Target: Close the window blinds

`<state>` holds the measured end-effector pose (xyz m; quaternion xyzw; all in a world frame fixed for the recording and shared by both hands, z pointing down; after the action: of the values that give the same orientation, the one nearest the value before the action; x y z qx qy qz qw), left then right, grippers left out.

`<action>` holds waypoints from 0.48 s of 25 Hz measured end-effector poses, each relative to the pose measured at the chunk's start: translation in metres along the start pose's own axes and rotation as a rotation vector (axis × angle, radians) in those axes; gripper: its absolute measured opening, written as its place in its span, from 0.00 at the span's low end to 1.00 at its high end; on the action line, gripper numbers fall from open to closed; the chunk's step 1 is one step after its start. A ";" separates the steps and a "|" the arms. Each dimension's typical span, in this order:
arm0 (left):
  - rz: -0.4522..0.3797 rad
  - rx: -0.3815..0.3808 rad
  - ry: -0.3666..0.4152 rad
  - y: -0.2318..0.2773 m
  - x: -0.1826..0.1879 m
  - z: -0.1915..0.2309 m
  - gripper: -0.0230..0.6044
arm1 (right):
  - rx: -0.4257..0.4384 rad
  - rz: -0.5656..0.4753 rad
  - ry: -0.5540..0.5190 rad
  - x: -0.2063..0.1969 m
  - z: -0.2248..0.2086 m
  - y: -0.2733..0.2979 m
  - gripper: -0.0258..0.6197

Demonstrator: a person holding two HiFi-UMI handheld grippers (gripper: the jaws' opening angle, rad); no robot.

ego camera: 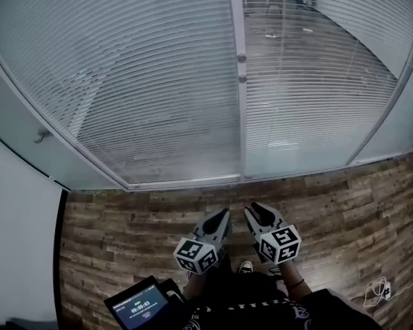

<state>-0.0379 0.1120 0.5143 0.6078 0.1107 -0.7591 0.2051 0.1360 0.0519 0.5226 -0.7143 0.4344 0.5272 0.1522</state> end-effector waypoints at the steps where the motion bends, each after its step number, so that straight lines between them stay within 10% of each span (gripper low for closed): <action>1: 0.001 -0.003 -0.001 0.009 0.002 0.006 0.04 | -0.003 0.003 -0.002 0.004 -0.005 0.007 0.22; 12: 0.014 -0.154 0.053 0.128 0.052 0.118 0.04 | -0.134 -0.081 -0.072 0.086 -0.062 0.119 0.22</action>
<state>-0.0936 -0.0601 0.5024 0.6110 0.1697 -0.7304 0.2537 0.0874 -0.0976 0.4998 -0.7202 0.3632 0.5740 0.1409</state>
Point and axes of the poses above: the fingertips, and each gripper's own axes: y forward along the fingers, z to its left, x out of its top, the point moved 10 cm from there along -y, backward along the fingers, and after that the axes turned 7 degrees about y, right-handed, at the moved point
